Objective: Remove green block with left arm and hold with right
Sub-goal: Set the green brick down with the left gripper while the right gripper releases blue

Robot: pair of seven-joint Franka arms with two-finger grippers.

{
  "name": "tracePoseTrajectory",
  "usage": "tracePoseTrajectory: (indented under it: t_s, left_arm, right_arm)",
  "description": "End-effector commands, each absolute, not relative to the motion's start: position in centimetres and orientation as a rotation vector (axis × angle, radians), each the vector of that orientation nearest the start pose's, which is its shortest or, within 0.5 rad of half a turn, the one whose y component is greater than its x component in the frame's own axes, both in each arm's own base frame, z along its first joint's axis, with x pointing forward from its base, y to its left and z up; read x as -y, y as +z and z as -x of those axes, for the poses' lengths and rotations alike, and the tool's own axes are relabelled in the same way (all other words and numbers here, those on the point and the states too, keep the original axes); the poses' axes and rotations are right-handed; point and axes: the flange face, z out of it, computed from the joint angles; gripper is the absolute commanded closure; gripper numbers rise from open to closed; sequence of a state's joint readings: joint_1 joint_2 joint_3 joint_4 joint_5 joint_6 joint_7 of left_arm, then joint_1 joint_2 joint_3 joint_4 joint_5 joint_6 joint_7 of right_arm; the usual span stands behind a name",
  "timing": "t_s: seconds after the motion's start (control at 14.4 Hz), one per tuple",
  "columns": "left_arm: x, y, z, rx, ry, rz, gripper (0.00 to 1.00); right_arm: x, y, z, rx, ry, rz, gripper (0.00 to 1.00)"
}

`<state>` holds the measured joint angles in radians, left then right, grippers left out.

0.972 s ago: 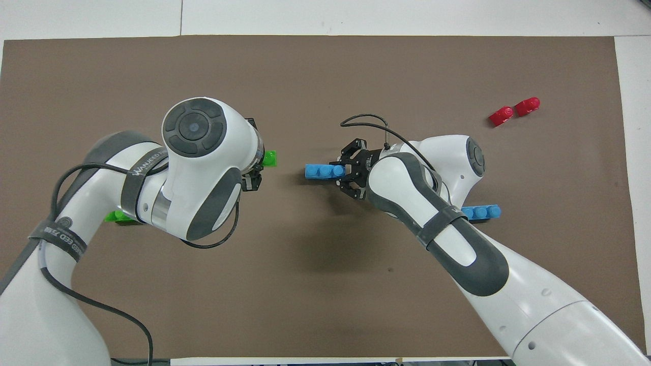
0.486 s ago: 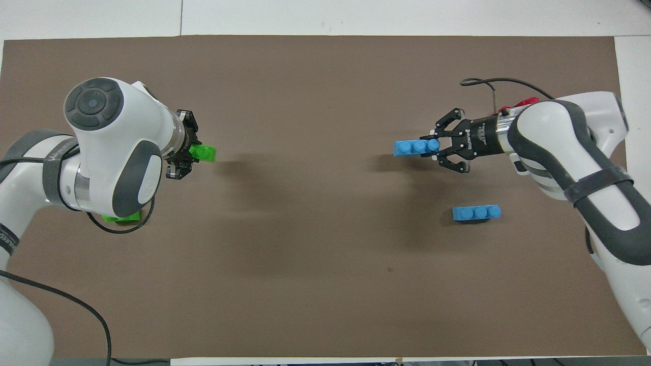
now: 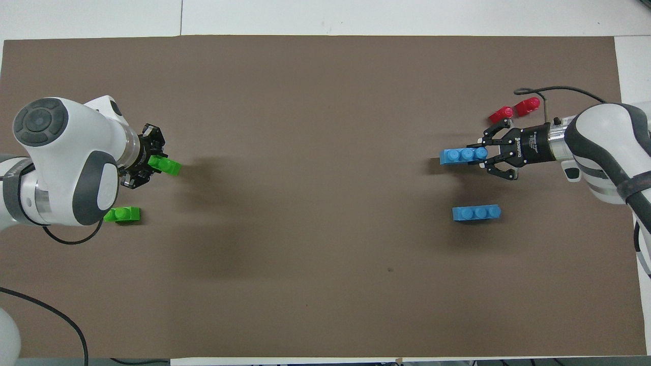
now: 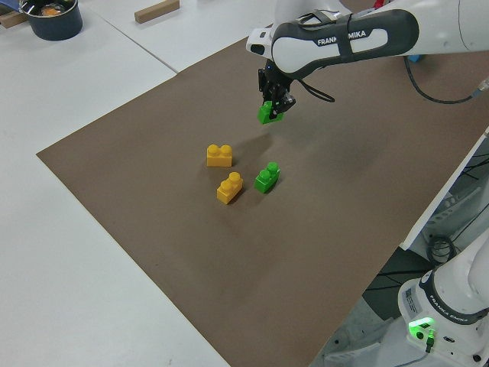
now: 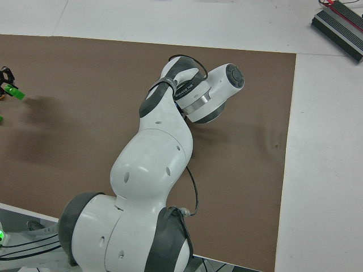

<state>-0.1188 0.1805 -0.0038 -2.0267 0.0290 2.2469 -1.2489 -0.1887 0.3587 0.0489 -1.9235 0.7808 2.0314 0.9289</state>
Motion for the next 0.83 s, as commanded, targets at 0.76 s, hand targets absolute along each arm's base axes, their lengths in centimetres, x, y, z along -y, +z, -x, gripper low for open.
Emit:
tracePoseTrajectory:
  t_s: [0.76]
  left_arm:
    - [3.8, 30.9, -58.2, 1.434, -0.105, 2.826, 1.00]
  right_arm:
    - [5.5, 27.0, -57.8, -1.733, 0.632, 1.907, 1.00]
